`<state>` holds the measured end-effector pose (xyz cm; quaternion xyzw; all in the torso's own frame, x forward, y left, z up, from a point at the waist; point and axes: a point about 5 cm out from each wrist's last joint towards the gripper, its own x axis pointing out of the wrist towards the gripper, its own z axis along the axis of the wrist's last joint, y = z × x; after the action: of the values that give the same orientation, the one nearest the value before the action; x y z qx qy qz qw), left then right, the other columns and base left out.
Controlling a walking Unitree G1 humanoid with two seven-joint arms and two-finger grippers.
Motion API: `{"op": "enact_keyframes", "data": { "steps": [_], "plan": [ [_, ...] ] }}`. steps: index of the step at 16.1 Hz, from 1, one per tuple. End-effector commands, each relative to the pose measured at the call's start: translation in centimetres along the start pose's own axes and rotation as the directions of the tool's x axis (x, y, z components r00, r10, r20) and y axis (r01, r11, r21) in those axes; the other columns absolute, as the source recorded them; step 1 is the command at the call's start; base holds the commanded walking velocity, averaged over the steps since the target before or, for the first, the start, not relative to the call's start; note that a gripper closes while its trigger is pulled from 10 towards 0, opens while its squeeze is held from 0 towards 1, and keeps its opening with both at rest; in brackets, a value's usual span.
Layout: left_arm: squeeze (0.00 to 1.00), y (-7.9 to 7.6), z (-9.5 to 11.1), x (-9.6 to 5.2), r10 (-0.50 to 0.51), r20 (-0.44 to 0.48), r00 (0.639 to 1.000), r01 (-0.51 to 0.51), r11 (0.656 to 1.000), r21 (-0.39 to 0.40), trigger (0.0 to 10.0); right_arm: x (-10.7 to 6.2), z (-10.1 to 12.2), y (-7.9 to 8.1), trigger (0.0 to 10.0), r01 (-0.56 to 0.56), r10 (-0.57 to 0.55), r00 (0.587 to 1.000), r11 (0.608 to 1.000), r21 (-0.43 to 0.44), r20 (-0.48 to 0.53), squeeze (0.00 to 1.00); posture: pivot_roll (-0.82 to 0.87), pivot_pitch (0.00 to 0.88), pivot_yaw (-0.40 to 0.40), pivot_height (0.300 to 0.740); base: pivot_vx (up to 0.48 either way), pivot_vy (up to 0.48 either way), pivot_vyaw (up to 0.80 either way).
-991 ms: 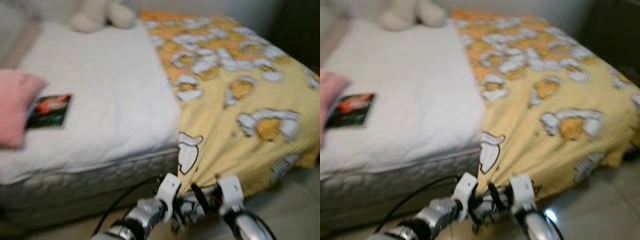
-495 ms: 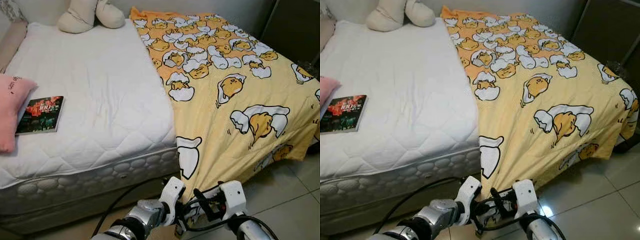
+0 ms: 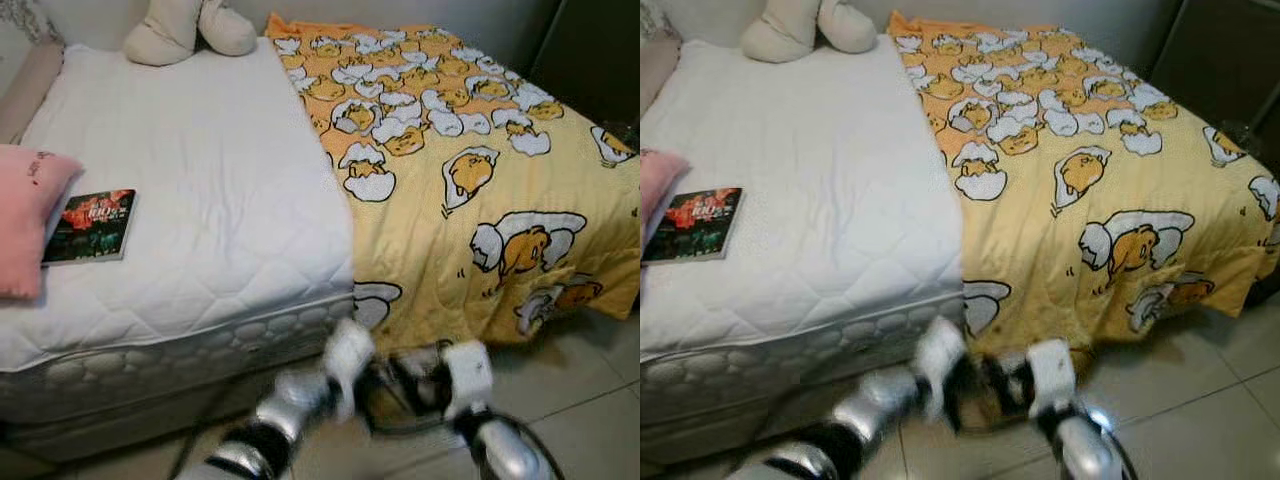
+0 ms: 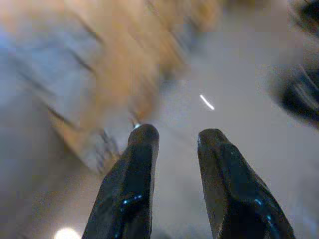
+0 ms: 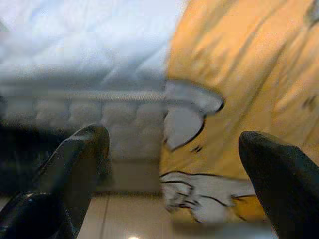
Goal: Clean up the room
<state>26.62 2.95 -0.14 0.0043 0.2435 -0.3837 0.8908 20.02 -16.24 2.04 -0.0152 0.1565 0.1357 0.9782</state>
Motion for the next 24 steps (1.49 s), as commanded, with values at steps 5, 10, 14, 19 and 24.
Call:
{"op": "enact_keyframes", "data": {
  "steps": [5, 10, 14, 19, 24],
  "plan": [
    [1.0, 9.4, 6.3, -6.5, 0.453, 0.393, 0.8, -0.459, 0.884, -0.083, 10.0, 1.7, 3.2, -2.6, 10.0, 0.233, -0.242, 0.959, 0.97, 0.076, 0.148, 0.0, -0.03, 0.0, 0.043, 0.74, 0.0, -0.096, 0.0],
    [1.0, 11.8, 7.2, -11.0, 0.665, 0.428, 0.612, -0.674, 0.722, -0.157, 10.0, 3.0, 4.4, -2.0, 10.0, 0.213, -0.224, 0.953, 0.974, 0.074, 0.206, 0.0, -0.01, 0.0, 0.048, 0.74, 0.0, -0.183, 0.61],
    [0.0, 9.8, 7.2, -8.7, 0.589, 0.399, 0.703, -0.641, 0.768, -0.004, 10.0, 3.2, 4.3, -2.0, 10.0, 0.194, -0.205, 0.958, 0.978, 0.075, 0.202, 0.0, -0.01, 0.0, 0.034, 0.74, 0.0, -0.342, 0.55],
    [0.0, 10.7, 4.0, -9.1, 0.633, 0.25, 0.733, -0.629, 0.77, -0.106, 10.0, 2.9, 4.3, -1.9, 10.0, 0.235, -0.256, 0.939, 0.965, 0.116, 0.23, 0.0, -0.03, 0.0, 0.065, 0.74, 0.0, 0.0, 0.51],
    [0.0, 9.9, 3.5, -9.2, 0.625, 0.264, 0.735, -0.612, 0.779, -0.138, 10.0, 2.3, 3.0, -2.3, 10.0, 0.229, -0.244, 0.951, 0.968, 0.099, 0.189, 0.0, -0.01, 0.0, 0.049, 0.74, 0.0, 0.0, 0.51]
  ]
}}
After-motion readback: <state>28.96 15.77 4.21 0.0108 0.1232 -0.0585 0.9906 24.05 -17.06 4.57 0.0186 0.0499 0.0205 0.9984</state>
